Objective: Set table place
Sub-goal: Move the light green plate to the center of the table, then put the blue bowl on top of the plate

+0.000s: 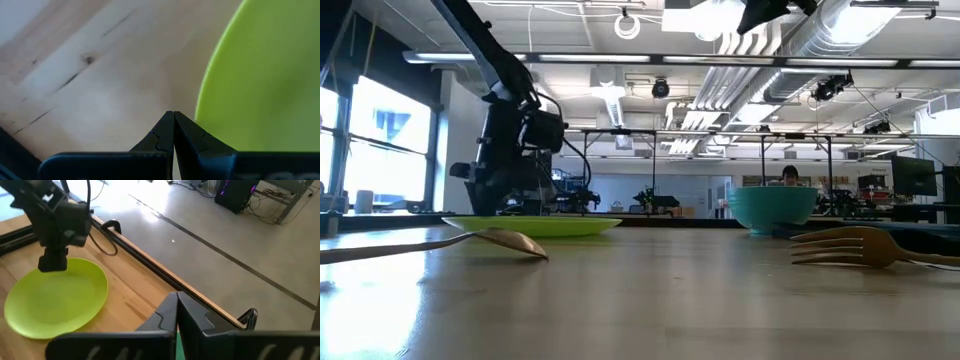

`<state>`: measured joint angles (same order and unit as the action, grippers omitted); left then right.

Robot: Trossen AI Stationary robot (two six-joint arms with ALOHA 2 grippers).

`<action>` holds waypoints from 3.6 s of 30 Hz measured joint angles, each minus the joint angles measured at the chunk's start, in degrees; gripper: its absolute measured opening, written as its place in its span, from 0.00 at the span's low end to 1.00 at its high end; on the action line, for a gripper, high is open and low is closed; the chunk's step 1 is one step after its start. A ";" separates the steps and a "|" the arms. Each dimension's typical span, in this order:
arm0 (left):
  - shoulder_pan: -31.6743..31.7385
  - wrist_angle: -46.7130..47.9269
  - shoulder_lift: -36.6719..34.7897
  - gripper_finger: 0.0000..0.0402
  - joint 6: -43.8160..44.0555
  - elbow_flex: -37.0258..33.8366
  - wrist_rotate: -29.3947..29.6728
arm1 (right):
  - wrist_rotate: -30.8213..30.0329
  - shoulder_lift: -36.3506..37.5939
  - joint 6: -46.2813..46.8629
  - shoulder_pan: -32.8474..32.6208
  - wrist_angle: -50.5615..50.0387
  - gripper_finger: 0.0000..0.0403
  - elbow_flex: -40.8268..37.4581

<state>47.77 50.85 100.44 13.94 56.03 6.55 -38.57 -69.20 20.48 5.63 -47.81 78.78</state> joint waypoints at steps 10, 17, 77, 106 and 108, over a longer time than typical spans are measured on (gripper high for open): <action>-12.30 -5.37 0.42 0.00 8.15 0.00 -4.12 | 0.00 1.79 -1.47 0.00 0.00 0.00 0.00; -20.60 -14.03 0.43 0.00 16.39 0.00 -9.37 | -0.02 1.89 -1.48 -0.02 0.00 0.00 0.00; -24.92 5.85 -20.59 0.46 18.88 12.39 5.96 | 39.53 -13.34 -6.66 42.12 6.62 0.04 -28.33; -24.89 15.07 -35.91 0.46 18.92 12.39 11.66 | 36.71 -30.27 15.69 -0.82 -3.44 0.00 1.99; -24.92 15.70 -35.91 0.46 18.93 12.39 11.64 | 37.49 -33.32 15.37 -1.03 -0.72 0.00 2.47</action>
<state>22.85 66.55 64.53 32.87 68.42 18.20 -1.08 -102.52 35.85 4.60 -48.53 81.25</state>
